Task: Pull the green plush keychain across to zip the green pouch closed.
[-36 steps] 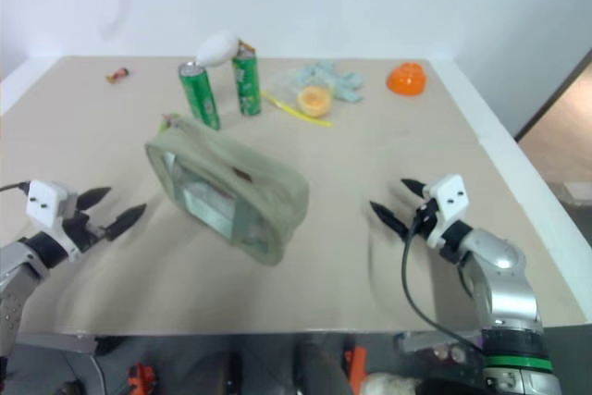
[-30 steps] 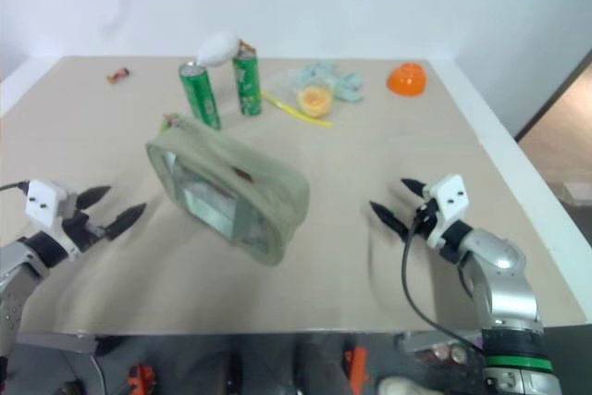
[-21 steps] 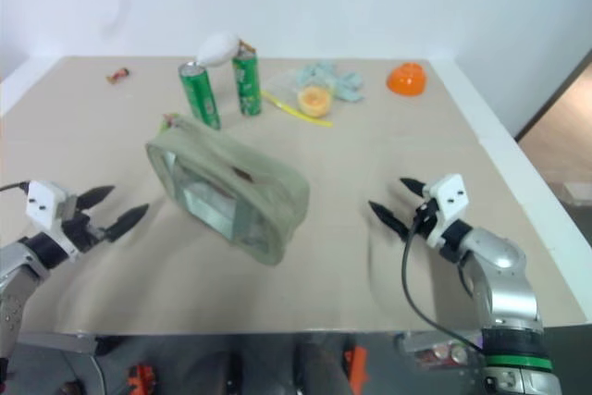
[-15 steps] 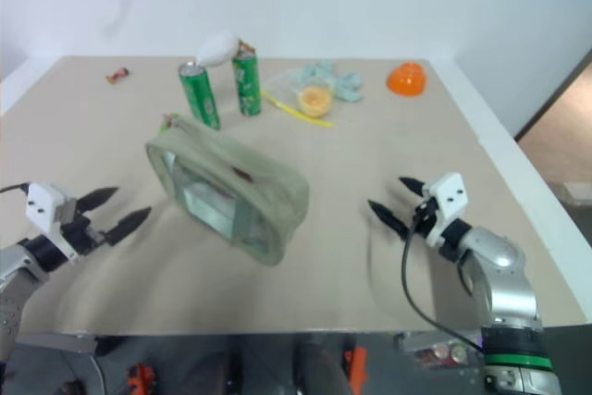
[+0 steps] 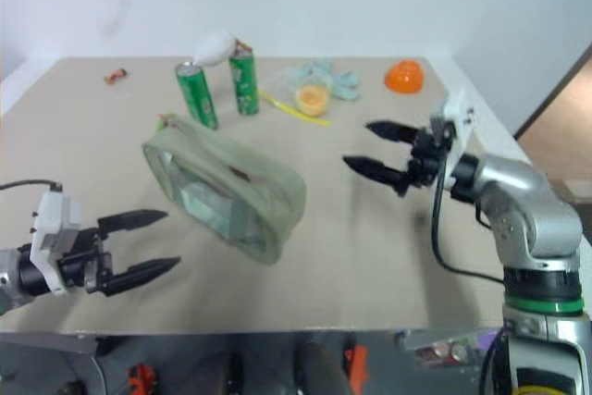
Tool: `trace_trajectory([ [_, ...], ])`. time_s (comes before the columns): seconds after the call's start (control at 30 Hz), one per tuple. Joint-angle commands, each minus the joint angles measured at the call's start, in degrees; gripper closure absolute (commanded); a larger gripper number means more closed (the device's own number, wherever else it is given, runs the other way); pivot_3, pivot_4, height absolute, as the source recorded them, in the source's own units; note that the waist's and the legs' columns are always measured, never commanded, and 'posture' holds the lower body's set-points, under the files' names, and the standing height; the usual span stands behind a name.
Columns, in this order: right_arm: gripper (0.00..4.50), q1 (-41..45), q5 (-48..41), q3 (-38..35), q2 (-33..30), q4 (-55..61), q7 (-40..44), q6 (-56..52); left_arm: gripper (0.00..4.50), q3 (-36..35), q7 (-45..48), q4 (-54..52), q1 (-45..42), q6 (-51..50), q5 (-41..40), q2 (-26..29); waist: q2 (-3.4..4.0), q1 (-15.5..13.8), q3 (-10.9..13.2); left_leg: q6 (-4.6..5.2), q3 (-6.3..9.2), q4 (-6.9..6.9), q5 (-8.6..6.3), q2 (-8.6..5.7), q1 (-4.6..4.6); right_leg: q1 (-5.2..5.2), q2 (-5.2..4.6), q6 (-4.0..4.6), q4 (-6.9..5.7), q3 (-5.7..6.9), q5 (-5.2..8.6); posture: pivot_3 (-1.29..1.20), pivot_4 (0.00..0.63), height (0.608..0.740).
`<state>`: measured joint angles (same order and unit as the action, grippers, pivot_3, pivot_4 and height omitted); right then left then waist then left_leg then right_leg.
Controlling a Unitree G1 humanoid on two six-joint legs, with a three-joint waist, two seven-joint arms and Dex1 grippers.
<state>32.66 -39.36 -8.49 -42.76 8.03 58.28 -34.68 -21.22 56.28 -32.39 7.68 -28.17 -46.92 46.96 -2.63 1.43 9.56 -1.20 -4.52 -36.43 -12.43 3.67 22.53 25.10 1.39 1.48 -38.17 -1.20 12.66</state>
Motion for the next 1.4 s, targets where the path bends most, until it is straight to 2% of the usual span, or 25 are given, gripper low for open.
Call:
trace_trajectory([
  [0.03,0.00,1.1,-0.9,3.8,3.1,3.5,-1.5,-2.5,0.01,2.0,-2.1,-3.1,-3.7,-1.3,-2.4,-0.4,-0.07,-0.1,0.0,-0.01,0.04,0.00,-0.01,0.02,0.01,-0.02,0.04,0.05,0.00,0.05,0.03,0.00,0.150,0.740],
  [0.23,0.00,1.5,1.2,7.3,5.9,1.1,-1.6,-2.8,0.01,3.6,-2.7,-2.8,-6.7,-1.9,-2.0,-0.4,-0.02,-0.2,0.0,-0.04,0.01,-0.02,-0.03,0.01,0.30,0.19,-0.03,0.05,0.02,0.01,0.05,0.00,0.150,0.740],
  [0.5,0.00,1.1,1.0,9.2,8.4,0.8,-1.3,-4.4,0.01,3.6,-3.2,-2.5,-5.7,-1.1,0.2,-0.7,-0.02,-0.2,0.0,-0.04,0.02,-0.06,-0.04,-0.02,0.31,0.18,-0.14,-0.01,0.01,0.03,0.05,0.00,0.150,0.740],
  [0.53,0.54,1.0,1.2,9.5,8.7,1.0,-1.3,-4.5,0.00,3.6,-3.3,-2.6,-5.5,-1.0,0.3,-0.7,-0.02,-0.2,0.0,-0.04,0.02,-0.06,-0.04,-0.02,0.30,0.18,-0.11,0.00,0.00,0.03,0.04,0.00,0.150,0.740],
  [0.6,1.03,0.6,1.3,10.0,9.0,1.4,-1.0,-4.7,0.00,3.6,-3.9,-2.7,-5.8,-1.2,0.3,-1.0,-0.02,-0.2,0.0,-0.04,0.04,-0.06,-0.03,-0.02,0.30,0.18,-0.06,0.01,0.00,0.05,0.04,0.00,0.150,0.740],
  [0.63,1.52,0.4,1.4,10.3,9.1,1.5,-0.8,-4.6,0.00,3.7,-4.2,-2.7,-6.0,-1.2,0.4,-1.1,-0.02,-0.2,0.0,-0.04,0.05,-0.06,-0.03,-0.01,0.30,0.18,-0.03,0.01,0.00,0.07,0.04,0.00,0.150,0.740],
  [0.87,3.96,-0.1,1.8,11.0,9.7,1.5,-0.1,-4.1,0.00,4.0,-4.5,-2.3,-6.4,-0.8,1.3,-1.1,-0.02,-0.2,0.0,-0.04,0.04,-0.06,-0.04,-0.01,0.30,0.18,-0.04,0.01,0.00,0.06,0.04,0.00,0.150,0.740],
  [0.93,4.46,-0.3,1.8,11.0,9.7,1.7,0.2,-3.8,0.00,4.1,-4.6,-2.2,-6.5,-0.8,1.5,-1.2,-0.02,-0.2,0.0,-0.04,0.04,-0.07,-0.04,-0.01,0.30,0.18,-0.05,0.01,0.00,0.06,0.04,0.00,0.150,0.740],
  [1.07,4.46,-0.4,3.8,11.5,9.2,1.8,2.2,-0.7,0.00,4.3,-4.5,-1.7,-6.2,-0.3,2.2,-1.4,-0.02,-0.2,0.0,-0.04,0.03,-0.07,-0.04,-0.01,0.30,0.18,-0.04,0.01,0.01,0.05,0.04,0.00,0.150,0.740],
  [1.17,4.46,0.9,4.5,10.6,7.2,-1.0,7.0,2.4,0.00,4.3,-4.1,-0.8,-5.9,0.1,3.0,-1.3,-0.02,-0.2,0.0,-0.04,0.04,-0.07,-0.04,-0.02,0.30,0.18,-0.04,0.01,0.01,0.06,0.04,0.00,0.150,0.740],
  [1.4,4.46,9.2,9.1,11.4,3.7,-16.8,19.4,12.0,0.00,4.8,-2.7,1.5,-6.0,0.9,4.5,-1.3,-0.01,-0.2,0.0,-0.04,0.00,-0.11,-0.03,-0.11,0.30,0.18,0.04,0.01,0.01,0.04,0.03,0.00,0.150,0.740],
])
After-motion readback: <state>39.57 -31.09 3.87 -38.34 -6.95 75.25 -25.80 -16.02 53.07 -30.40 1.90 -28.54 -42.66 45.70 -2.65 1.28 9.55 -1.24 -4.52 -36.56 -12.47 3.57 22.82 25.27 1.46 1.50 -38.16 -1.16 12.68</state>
